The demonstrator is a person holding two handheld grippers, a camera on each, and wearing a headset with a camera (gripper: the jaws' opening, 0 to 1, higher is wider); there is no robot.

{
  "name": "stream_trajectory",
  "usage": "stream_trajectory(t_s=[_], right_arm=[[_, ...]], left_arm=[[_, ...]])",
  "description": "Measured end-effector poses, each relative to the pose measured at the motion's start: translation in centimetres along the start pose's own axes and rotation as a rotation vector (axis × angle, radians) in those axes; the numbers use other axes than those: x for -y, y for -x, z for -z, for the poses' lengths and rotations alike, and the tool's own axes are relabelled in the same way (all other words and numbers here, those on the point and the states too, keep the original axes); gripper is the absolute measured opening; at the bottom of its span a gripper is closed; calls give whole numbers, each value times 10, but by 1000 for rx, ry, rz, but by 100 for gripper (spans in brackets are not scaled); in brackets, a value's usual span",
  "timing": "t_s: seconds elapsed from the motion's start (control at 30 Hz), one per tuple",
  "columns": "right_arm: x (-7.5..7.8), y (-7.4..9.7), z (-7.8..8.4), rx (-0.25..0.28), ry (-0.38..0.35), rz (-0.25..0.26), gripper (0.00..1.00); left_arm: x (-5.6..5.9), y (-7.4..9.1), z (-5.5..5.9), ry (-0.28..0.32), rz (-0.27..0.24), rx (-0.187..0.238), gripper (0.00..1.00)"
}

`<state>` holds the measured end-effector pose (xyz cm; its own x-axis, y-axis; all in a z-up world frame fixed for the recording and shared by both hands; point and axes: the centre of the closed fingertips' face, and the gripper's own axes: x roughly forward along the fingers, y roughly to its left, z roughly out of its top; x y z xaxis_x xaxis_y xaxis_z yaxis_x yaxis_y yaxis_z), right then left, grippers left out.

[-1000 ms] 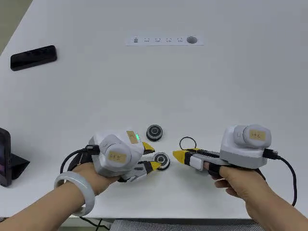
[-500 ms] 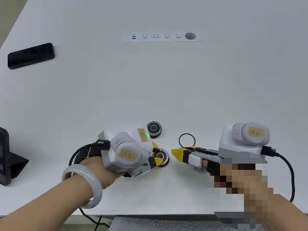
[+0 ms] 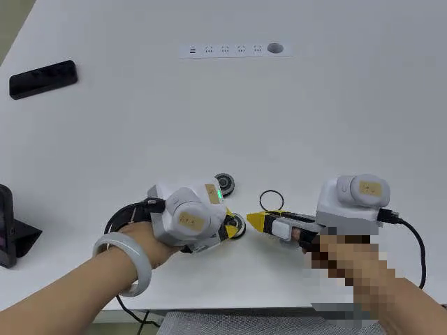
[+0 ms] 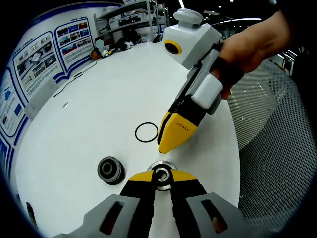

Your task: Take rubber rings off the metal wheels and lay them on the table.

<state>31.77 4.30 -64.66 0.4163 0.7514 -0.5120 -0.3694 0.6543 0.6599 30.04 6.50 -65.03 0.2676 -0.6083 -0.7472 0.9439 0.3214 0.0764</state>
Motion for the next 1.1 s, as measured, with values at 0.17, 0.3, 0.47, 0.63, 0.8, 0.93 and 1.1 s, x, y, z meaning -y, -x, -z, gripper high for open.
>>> stream_trajectory(t_s=[0.17,0.3,0.47,0.63,0.8,0.93,1.1], right_arm=[[0,0,1,1,-11,-5,18],[1,1,0,7,-27,-6,18],[-2,-1,1,-3,-35,-23,19],[-5,-6,3,-19,-38,-40,20],[-9,-11,7,-49,-74,-72,23],[-7,-16,10,-76,-94,-76,24],[-2,-21,11,-92,-113,-84,25]], left_arm=[[0,0,3,4,12,-16,16],[-1,-1,4,5,7,-18,14],[-1,-1,4,5,12,-22,14],[-1,-1,4,5,14,-24,14],[-1,-1,4,5,17,-22,14],[-1,-2,5,12,19,-17,14],[0,-2,5,18,18,-12,14]])
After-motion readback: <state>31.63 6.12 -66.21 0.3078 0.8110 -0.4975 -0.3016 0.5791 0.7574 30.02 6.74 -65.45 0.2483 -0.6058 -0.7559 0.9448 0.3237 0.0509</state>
